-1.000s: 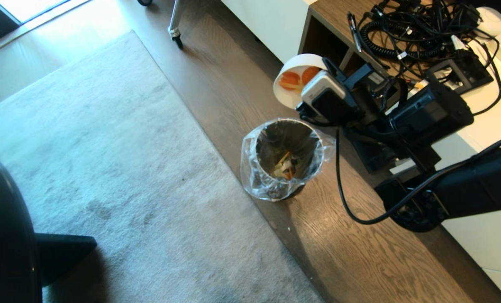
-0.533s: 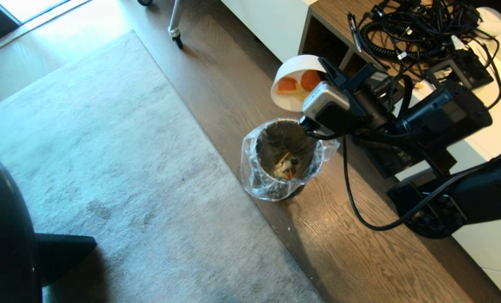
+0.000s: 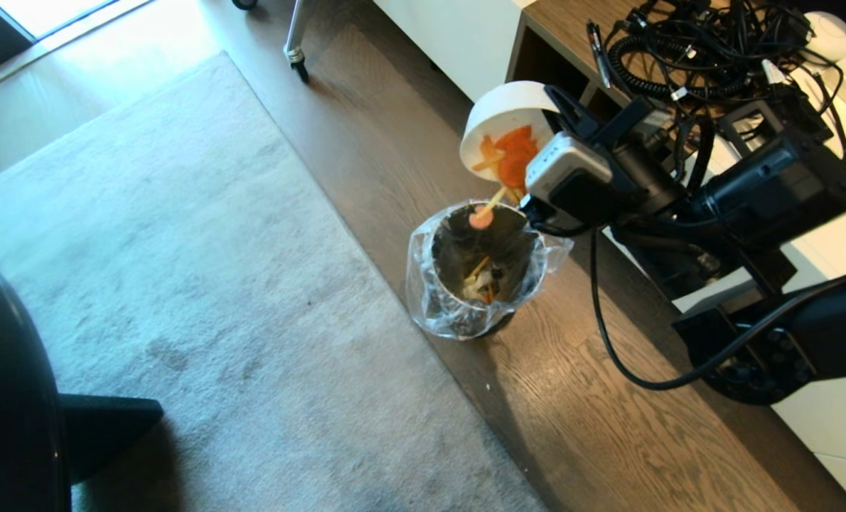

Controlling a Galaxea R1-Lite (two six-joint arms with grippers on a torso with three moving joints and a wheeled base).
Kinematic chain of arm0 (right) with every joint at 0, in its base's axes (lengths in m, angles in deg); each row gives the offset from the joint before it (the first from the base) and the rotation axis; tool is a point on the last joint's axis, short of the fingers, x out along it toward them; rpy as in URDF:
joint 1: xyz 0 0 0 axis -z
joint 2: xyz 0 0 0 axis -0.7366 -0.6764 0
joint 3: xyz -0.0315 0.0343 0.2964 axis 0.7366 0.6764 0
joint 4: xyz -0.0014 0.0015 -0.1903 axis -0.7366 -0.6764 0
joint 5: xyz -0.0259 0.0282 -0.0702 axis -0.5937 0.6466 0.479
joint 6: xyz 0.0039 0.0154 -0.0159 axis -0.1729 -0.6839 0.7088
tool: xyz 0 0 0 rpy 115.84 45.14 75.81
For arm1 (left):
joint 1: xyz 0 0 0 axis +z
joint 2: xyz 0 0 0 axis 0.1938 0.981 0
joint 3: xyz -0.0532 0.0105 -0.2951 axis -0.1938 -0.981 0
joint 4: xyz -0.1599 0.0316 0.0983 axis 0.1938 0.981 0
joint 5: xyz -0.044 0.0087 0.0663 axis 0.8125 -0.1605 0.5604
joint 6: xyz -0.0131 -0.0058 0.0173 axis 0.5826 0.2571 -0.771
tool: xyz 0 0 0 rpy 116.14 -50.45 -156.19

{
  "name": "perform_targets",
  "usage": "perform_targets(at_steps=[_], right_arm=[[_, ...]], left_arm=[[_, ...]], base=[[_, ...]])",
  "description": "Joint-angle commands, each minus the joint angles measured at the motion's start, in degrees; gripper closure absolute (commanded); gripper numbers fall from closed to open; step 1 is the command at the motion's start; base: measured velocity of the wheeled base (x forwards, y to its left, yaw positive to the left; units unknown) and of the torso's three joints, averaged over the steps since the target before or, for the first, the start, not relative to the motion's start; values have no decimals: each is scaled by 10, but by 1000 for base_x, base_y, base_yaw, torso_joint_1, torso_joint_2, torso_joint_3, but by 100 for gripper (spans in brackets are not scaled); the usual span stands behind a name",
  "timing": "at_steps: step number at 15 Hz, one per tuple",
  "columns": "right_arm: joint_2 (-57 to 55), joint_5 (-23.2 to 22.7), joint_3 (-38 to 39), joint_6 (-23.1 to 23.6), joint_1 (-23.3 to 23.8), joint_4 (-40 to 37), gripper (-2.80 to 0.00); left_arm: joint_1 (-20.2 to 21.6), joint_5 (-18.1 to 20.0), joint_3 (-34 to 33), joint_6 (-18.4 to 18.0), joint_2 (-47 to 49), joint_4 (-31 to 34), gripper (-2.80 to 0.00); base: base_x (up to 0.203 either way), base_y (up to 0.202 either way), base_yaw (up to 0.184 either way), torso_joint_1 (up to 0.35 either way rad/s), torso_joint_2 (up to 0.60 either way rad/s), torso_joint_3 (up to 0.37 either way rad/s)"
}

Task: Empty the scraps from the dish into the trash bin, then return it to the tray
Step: Pour the leftover food from the bowl into the trash can

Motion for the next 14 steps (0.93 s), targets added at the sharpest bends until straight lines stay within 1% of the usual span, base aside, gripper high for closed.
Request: perform_targets(at_steps=[1,5,10,14], right_arm=[[15,-11,3,4,1,27,0],[19,-14,2,5,1,27,0],[37,-46,0,5,1,27,0],[55,-48,0,4,0,27,0]], left_arm=[[0,0,0,1,0,-1,0],[0,0,0,1,0,0,0],[0,0,0,1,0,0,0],[0,0,0,1,0,0,0]], base=[[0,0,0,0,0,0],[0,0,0,0,0,0],[0,0,0,0,0,0],[0,0,0,0,0,0]])
